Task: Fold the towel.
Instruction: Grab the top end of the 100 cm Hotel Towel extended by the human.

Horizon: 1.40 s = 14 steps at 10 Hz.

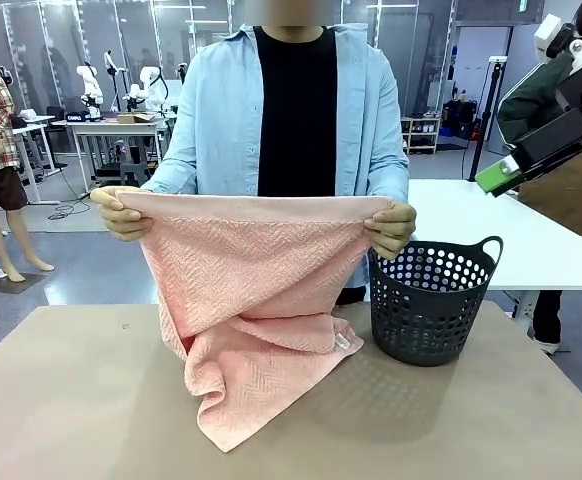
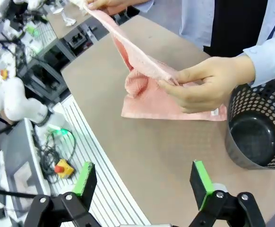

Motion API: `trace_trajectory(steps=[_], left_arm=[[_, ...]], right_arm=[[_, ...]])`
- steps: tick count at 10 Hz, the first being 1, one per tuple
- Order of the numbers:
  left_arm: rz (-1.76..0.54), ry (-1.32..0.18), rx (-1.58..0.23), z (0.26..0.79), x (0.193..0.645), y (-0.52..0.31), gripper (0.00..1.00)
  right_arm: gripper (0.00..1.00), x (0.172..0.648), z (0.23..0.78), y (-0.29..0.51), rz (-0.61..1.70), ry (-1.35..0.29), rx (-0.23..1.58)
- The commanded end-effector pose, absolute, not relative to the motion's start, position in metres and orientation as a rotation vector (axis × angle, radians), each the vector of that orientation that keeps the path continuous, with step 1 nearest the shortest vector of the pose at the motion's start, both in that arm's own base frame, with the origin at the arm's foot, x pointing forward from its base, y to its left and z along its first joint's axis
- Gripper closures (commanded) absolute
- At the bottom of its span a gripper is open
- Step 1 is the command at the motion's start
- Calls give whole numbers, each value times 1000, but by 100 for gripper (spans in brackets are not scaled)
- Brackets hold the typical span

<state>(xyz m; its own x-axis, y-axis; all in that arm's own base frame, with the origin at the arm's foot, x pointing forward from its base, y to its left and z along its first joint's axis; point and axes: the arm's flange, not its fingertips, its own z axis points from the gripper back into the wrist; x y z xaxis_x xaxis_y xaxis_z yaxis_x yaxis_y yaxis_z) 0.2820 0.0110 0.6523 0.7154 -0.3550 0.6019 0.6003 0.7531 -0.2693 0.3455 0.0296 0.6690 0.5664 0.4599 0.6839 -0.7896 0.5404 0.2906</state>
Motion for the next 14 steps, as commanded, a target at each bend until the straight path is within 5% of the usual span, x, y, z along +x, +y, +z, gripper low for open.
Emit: trace_trajectory(steps=[1,8,14], left_arm=[[-754,-546,-272,707,297,-31,0],[-1380,-513,203,763,360,-228,0],[-1709,-475,123,731,394,-244,0]], right_arm=[[0,365,717,64,971,-503,452],[0,394,783,220,1457,-454,70],[0,421,742,276,1666,-310,-84]])
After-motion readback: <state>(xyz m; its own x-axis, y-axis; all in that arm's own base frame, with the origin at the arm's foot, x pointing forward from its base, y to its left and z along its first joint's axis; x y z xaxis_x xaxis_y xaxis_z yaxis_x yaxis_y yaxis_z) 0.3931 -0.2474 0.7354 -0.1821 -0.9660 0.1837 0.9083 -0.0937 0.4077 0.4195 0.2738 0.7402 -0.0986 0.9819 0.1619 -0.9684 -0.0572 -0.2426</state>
